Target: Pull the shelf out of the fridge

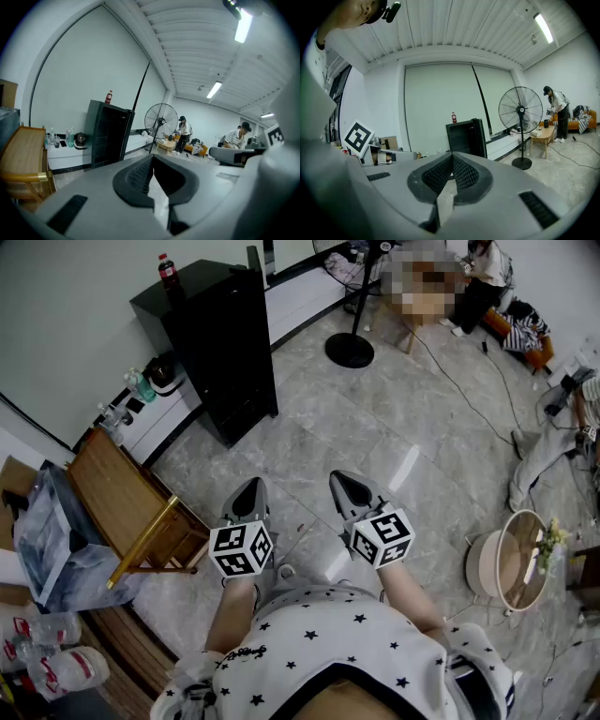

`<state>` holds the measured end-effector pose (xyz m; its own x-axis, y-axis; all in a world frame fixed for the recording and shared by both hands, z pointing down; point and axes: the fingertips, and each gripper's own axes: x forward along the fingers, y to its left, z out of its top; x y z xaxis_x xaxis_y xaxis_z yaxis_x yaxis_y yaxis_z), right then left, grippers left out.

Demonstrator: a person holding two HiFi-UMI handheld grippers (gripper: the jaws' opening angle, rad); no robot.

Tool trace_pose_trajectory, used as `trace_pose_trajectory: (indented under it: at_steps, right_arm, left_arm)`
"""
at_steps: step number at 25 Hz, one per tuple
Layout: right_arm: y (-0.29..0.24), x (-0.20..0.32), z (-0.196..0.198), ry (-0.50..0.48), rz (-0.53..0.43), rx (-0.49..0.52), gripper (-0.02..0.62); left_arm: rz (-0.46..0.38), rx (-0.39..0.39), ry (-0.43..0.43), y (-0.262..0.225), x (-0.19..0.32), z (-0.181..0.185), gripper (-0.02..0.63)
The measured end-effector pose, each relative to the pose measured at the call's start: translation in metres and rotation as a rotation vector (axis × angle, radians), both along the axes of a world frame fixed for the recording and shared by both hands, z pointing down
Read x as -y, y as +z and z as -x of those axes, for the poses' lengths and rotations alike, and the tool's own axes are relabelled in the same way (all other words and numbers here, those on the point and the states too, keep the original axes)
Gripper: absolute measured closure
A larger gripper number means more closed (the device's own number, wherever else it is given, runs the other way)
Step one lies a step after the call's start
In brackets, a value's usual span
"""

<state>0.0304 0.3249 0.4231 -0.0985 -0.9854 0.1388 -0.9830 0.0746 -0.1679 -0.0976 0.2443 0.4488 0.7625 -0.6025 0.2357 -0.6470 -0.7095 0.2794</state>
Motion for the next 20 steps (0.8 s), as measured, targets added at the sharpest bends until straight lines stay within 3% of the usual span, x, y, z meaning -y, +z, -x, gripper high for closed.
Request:
trace_pose_trajectory:
  at_steps: [7,20]
  right_arm:
    - [0.0,-0.046,0.009,0.01,-0.004,-0.009,0.601]
    - [-0.01,-0.007,0.05,-0.03,-0.065,0.004,0.601]
  left_arm:
    - [0.021,-0.01,0.041,0.002,-0.046,-0.005,0.594]
    - [0.007,-0.002,0.065,0.004,-0.022,0.026,0.594]
